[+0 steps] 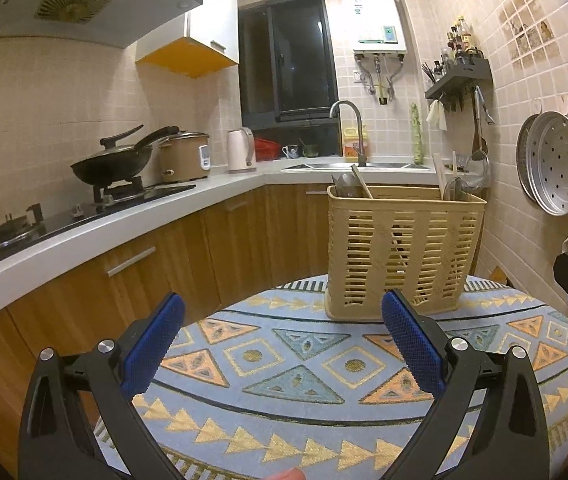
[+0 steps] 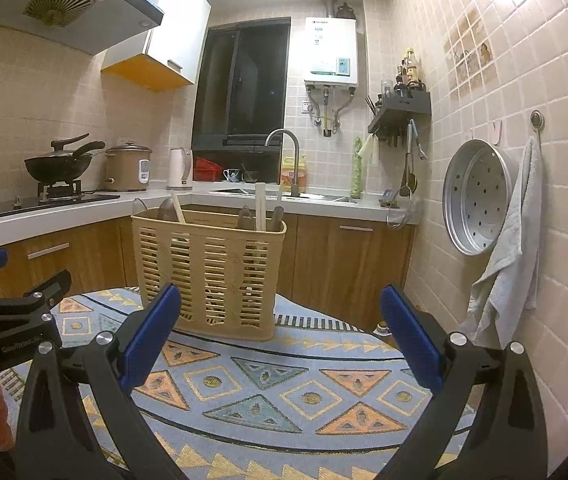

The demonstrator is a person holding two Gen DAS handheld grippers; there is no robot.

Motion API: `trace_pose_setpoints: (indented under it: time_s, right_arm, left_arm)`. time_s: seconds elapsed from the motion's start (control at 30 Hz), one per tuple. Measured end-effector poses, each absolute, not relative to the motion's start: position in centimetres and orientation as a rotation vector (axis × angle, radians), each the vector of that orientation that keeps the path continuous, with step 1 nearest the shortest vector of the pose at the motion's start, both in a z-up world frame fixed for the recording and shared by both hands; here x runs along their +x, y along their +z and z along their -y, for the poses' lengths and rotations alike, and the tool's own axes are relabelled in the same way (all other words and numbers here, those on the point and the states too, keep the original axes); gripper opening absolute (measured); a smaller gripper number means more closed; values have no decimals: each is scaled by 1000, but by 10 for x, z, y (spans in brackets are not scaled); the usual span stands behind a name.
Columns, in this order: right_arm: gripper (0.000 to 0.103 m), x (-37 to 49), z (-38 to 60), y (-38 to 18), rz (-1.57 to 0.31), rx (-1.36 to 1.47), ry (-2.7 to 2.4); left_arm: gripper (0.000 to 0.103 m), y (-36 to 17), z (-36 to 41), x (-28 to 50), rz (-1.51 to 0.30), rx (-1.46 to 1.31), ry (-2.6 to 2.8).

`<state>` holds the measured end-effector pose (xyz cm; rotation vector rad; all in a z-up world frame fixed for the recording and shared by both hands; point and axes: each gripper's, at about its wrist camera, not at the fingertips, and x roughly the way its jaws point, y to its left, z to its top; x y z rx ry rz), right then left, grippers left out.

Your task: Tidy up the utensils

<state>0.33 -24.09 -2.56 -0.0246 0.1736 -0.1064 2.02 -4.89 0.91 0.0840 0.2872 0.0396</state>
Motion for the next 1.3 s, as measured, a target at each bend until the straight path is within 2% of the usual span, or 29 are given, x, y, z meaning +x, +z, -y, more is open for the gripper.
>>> trace_pose_setpoints:
  time_s: [1.3]
  right_arm:
    - [95,6,239,-26,-187,-30,-100]
  left_arm:
    - [95,10,44,19,-277,61,17]
